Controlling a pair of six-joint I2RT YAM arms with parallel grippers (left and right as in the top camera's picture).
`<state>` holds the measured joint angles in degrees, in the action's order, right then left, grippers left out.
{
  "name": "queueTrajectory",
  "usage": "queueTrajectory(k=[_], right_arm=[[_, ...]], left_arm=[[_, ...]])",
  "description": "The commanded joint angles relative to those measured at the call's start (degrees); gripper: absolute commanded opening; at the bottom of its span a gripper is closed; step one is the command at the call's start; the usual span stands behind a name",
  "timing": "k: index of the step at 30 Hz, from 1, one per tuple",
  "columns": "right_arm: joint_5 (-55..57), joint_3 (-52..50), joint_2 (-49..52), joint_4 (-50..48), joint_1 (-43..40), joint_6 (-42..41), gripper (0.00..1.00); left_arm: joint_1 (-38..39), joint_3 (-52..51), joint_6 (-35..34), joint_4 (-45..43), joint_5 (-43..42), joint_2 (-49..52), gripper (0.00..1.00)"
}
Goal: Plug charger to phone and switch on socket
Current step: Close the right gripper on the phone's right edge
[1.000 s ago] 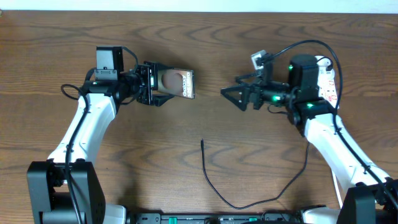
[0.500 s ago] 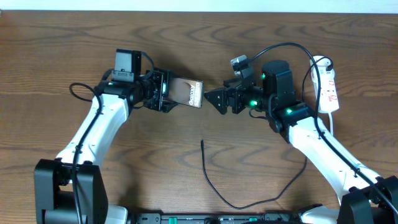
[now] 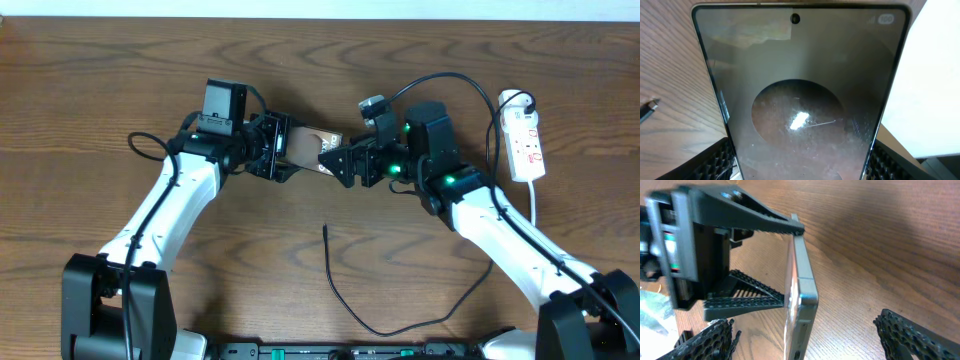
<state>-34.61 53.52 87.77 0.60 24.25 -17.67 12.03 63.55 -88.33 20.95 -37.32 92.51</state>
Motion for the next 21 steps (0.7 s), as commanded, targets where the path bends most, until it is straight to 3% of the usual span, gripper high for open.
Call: queueTrajectory(k=[1,8,21], right_arm=[[1.31,0.94,0.87,-0.70,0.63,-1.92,0.89],[2.99,0.94,0.87,-2.60,1.05,-5.14,0.78],[4.42,0.94,1.03,-2.80,2.45,-5.97,0.73]], left_arm=[[0.70,1.18,-1.79,-0.70,-1.03,-1.27,0.07],[1.62,1.18,-4.39,-0.74,-2.38,-1.27,0.07],[2.69,1.18,-6.21,-2.21,-3.82,-1.27,0.07]])
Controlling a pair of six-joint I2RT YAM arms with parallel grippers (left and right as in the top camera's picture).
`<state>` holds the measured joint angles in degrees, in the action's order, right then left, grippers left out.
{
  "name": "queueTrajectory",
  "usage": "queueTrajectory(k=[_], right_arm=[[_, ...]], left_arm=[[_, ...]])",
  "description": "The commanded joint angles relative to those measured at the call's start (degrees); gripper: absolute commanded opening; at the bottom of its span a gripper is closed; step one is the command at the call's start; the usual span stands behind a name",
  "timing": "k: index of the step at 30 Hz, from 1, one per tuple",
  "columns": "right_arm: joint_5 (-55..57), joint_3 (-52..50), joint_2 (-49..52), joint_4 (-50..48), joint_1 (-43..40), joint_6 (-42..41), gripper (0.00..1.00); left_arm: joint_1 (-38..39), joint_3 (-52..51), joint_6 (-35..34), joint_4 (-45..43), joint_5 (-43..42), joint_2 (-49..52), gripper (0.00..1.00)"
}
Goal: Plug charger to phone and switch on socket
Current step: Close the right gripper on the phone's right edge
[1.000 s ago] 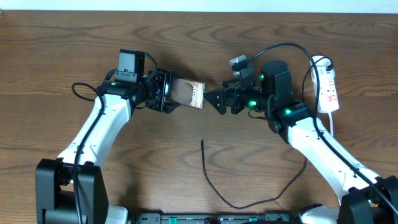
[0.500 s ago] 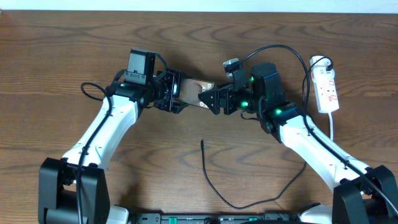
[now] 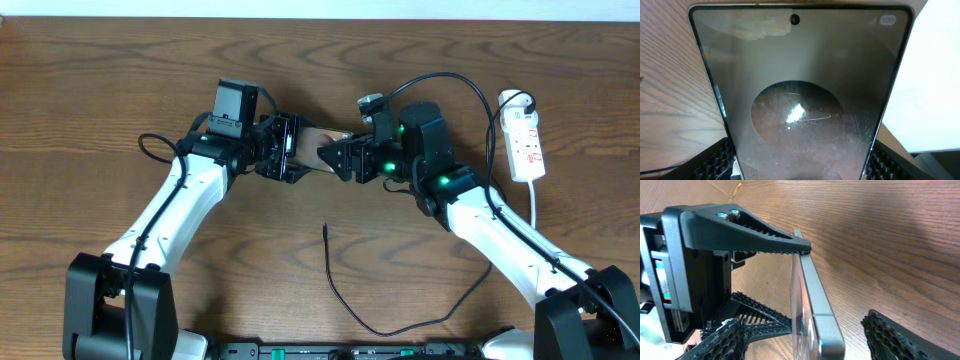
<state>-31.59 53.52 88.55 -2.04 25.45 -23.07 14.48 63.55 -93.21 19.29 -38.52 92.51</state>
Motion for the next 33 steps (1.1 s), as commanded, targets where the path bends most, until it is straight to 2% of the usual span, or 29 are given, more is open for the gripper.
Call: queueTrajectory(k=[1,8,14,17,19,23,28,29,30,31,33], right_arm=[[1.73,0.94,0.31,-0.13,1.42,-0.63,0.74],[1.73,0.94,0.33,-0.13,1.66,-0.68,0.71],[1.73,0.94,0.35,-0.13,1.66,-0.70,0.65],[1.70,0.94,0.33,-0.13,1.66,-0.68,0.55],[1.68,0.94,0.33,-0.11,1.66,-0.68,0.40],[1.68,0.94,0.33,0.07,1.66,-0.68,0.20],[1.68,0.94,0.33,0.07,1.66,-0.68,0.01],[1.68,0.94,0.33,0.07,1.66,-0.70,0.01],[1.68,0.94,0.35,0.07,1.66,-0.70,0.01],[1.68,0.94,0.35,0.07,1.66,-0.70,0.01],[1.68,0.94,0.35,0.07,1.64,-0.70,0.01]], left_arm=[[0.37,1.18,-1.55,-0.57,-2.67,-1.27,0.07],[2.40,1.18,-1.90,-2.49,-2.64,-1.27,0.07],[2.75,1.18,-2.05,-2.73,-2.38,-1.27,0.07],[2.75,1.18,-2.05,-2.73,-2.38,-1.27,0.08],[2.75,1.18,-2.05,-2.93,-2.36,-1.27,0.07],[2.75,1.18,-2.05,-3.17,-2.34,-1.27,0.07],[2.75,1.18,-2.05,-3.19,-2.34,-1.27,0.08],[2.75,1.18,-2.05,-3.19,-2.34,-1.27,0.09],[2.75,1.18,-2.05,-3.17,-2.34,-1.27,0.23],[2.75,1.18,-2.05,-3.17,-2.34,-1.27,0.31],[2.75,1.18,-2.03,-3.15,-2.34,-1.27,0.55]])
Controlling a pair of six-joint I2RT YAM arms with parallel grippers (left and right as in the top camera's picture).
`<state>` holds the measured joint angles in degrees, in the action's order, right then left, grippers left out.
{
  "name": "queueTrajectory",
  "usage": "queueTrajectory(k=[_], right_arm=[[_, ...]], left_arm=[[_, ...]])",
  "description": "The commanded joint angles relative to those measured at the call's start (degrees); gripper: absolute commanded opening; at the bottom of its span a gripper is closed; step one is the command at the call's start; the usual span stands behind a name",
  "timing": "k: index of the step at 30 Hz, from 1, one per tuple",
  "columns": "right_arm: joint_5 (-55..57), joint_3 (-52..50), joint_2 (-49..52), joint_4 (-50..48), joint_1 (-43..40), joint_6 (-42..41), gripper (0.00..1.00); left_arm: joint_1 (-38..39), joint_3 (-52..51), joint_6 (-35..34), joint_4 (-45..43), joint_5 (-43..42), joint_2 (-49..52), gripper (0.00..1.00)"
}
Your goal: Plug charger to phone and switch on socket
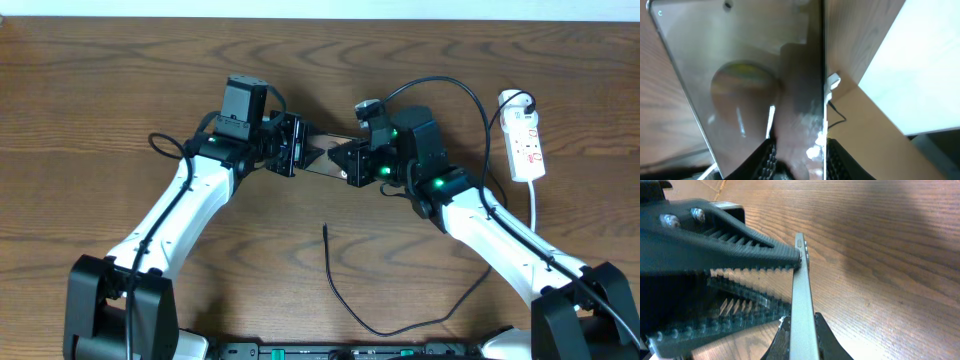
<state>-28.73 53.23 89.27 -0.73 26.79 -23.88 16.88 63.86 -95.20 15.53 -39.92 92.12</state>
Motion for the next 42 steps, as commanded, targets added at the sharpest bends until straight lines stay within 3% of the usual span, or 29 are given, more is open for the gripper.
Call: queueTrajectory(k=[1,3,4,12,17,21,27,33,37,42], right_arm=[[-1.18,1.22,-0.37,-1.25,0.31,0.11,0.01],[-1.16,1.22,-0.39,-1.25,0.24,0.13,0.01],[-1.16,1.22,-0.37,-1.25,0.17,0.13,0.01],[2.29,1.22,-0.39,-1.27,-2.34,-0.59,0.01],[4.87,1.22,-0.39,-2.69,-4.63,-8.20,0.01],[5.77,1.22,-0.39,-4.63,-6.67,-20.11,0.01],[6.10,1.25,-0.39,-4.87,-9.33,-49.22,0.01],[2.54,1.22,-0.39,-4.87,-8.83,-71.93,0.02],[1.03,1.22,-0.39,-5.70,-7.45,-80.85,0.01],[0.50,1.22,-0.39,-12.98,-4.70,-83.47,0.01]], left_arm=[[0.33,0.87,-0.02,0.61,-0.94,-0.87,0.70],[0.24,0.87,0.00,0.61,-0.98,-0.87,0.88],[0.17,0.87,0.09,0.61,-1.01,-0.87,0.90],[-3.43,0.90,4.31,-2.03,-10.86,-0.90,0.92],[-5.03,0.90,8.04,-4.31,-13.73,-0.90,0.92],[-6.10,0.87,8.39,-4.33,-13.66,-0.87,0.92],[-8.28,0.87,12.15,-4.37,-14.08,-0.87,0.92],[-9.92,0.87,13.14,-7.21,-14.01,-0.87,0.92],[-10.58,0.87,13.09,-11.69,-13.99,-0.83,0.92],[-10.71,0.87,13.07,-13.25,-12.55,-0.81,0.92]])
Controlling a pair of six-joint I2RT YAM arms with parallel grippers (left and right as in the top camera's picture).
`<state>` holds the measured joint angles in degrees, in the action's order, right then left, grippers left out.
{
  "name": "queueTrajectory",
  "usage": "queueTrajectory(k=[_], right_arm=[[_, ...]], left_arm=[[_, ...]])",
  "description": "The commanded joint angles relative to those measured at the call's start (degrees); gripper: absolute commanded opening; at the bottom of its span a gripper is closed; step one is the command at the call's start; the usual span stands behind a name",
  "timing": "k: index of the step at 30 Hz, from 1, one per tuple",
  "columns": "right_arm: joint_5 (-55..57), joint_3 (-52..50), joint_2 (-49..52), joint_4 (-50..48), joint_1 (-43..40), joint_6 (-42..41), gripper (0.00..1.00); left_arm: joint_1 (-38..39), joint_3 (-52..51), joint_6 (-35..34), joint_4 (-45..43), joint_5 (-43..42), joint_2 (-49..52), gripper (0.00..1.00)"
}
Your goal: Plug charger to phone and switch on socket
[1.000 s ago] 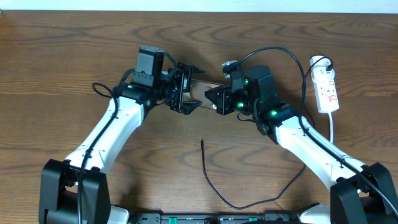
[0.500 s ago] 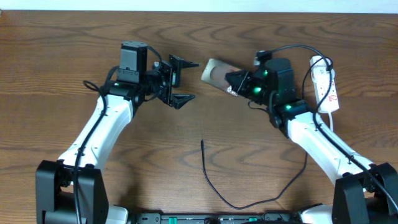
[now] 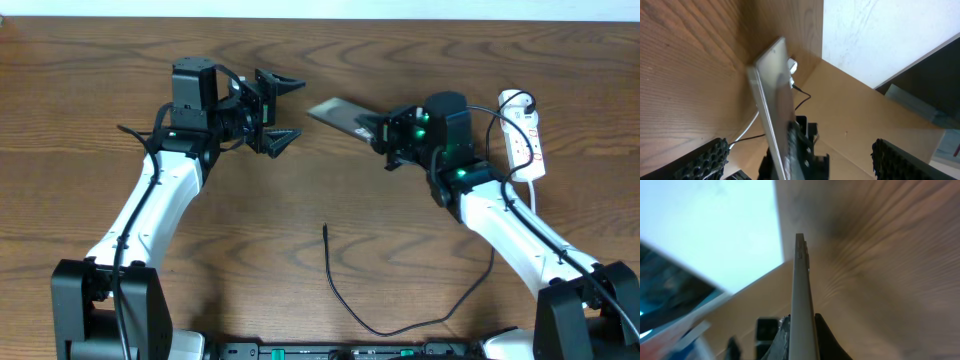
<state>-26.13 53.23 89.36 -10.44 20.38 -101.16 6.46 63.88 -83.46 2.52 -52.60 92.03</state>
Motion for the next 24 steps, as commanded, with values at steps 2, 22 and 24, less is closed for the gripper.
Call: queueTrajectory(k=[2,22,24], right_arm=[[-1.90,1.22,-0.48,-7.39,2.78,-6.19,0.01],[2.05,1.25,-0.48,-12.74,8.74,-7.80,0.01],[2.05,1.22,-0.48,-12.74,9.33,-8.94,0.01]], left_arm=[[-0.28,0.85,1.33,-0.26,0.37,-0.72,0.92],[-0.28,0.85,-2.80,-0.33,2.99,-0.72,0.89],[-0.28,0.85,-2.78,-0.31,3.56,-0.72,0.89]])
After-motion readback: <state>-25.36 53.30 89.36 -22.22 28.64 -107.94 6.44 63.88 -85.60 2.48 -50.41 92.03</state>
